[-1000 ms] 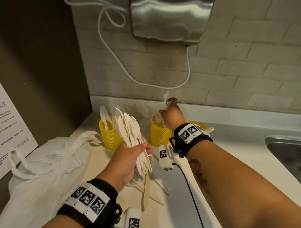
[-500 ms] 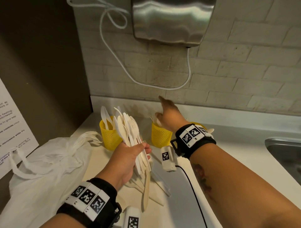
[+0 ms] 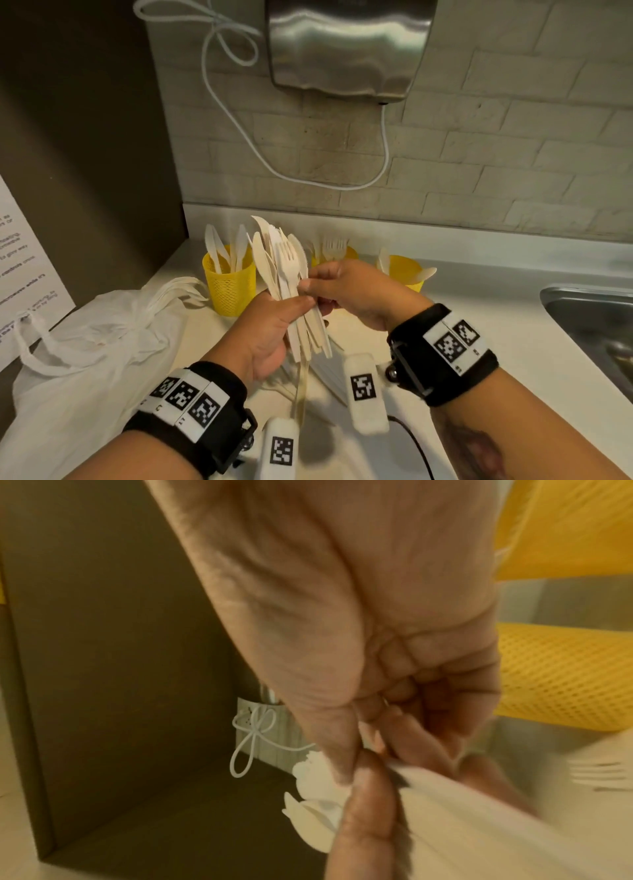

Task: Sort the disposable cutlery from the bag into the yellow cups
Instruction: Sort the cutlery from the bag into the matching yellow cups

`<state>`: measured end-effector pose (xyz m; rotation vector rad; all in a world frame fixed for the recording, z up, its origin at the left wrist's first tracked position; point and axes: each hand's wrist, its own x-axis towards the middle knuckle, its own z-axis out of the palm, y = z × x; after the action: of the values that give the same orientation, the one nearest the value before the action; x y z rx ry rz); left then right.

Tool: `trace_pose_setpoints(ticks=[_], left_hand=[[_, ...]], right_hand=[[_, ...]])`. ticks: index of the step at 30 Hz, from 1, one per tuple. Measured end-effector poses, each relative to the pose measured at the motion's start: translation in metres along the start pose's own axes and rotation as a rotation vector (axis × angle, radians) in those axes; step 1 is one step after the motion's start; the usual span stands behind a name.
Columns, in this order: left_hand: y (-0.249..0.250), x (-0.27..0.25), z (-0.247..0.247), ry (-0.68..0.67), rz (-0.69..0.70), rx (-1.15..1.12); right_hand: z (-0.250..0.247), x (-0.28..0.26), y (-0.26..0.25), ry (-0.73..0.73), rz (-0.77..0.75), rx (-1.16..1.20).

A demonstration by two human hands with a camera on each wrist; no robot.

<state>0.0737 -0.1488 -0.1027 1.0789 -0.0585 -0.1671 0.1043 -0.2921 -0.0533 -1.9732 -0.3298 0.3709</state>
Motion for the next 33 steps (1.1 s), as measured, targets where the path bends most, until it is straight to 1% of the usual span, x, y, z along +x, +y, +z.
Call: trace_pose_setpoints(ticks=[4,7,10,13,14,16,19,20,22,23,24,25,26,27,28,29,30,31,33], left_hand=[[-0.004,-0.001,0.002,-0.039,-0.048,-0.005],[-0.007,0.002,0.002,0.027,-0.066,0.0],[-0.01,0.005,-0.002,0.068,-0.059,0.027],[-0.011,0.006,-0.003,0.076,-0.024,0.121],[-0.012,0.005,-0.001,0.071,-0.008,0.162],[-0.012,0.003,0.0,0.037,0.015,0.221],[-0.012,-0.003,-0.002,-0.02,-0.006,0.262],[-0.012,-0.004,-0.004,-0.015,-0.018,0.257],[-0.012,-0.004,-0.009,0.017,-0.027,0.249],[-0.012,-0.003,-0.011,0.025,-0.019,0.265],[-0.012,-0.001,-0.012,0.023,-0.003,0.297],[-0.013,0.0,-0.011,0.031,0.013,0.344],[-0.013,0.0,-0.008,0.045,0.032,0.407],[-0.014,0.001,-0.003,0.075,0.055,0.473],[-0.015,0.003,0.0,0.118,0.088,0.526],[-0.015,0.005,0.003,0.173,0.118,0.557],[-0.013,0.007,0.007,0.218,0.129,0.567],[-0.011,0.006,0.01,0.24,0.116,0.574],[-0.012,0.006,0.012,0.234,0.119,0.595]], right_hand=[[0.005,-0.01,0.008,0.168,0.022,0.28],[0.001,-0.014,0.007,0.336,0.03,0.418],[-0.009,-0.015,0.002,0.447,-0.029,0.449],[-0.014,-0.018,-0.003,0.524,-0.035,0.34],[-0.013,-0.017,-0.004,0.52,-0.027,0.346],[-0.008,-0.016,-0.006,0.446,-0.016,0.414],[-0.001,-0.015,-0.008,0.236,-0.009,0.492],[-0.001,-0.016,-0.007,0.178,-0.014,0.558],[-0.004,-0.019,-0.005,0.141,-0.029,0.673],[-0.004,-0.019,-0.004,0.135,-0.053,0.667],[-0.003,-0.019,-0.003,0.134,-0.077,0.613],[-0.001,-0.018,-0.003,0.156,-0.096,0.508],[0.003,-0.016,-0.003,0.219,-0.103,0.353],[0.007,-0.014,-0.003,0.318,-0.094,0.188],[0.012,-0.012,-0.002,0.44,-0.081,0.07],[0.016,-0.011,-0.001,0.53,-0.068,0.011],[0.019,-0.01,0.0,0.56,-0.061,-0.009],[0.023,-0.008,0.002,0.55,-0.053,-0.026],[0.028,-0.007,0.005,0.513,-0.044,-0.077]])
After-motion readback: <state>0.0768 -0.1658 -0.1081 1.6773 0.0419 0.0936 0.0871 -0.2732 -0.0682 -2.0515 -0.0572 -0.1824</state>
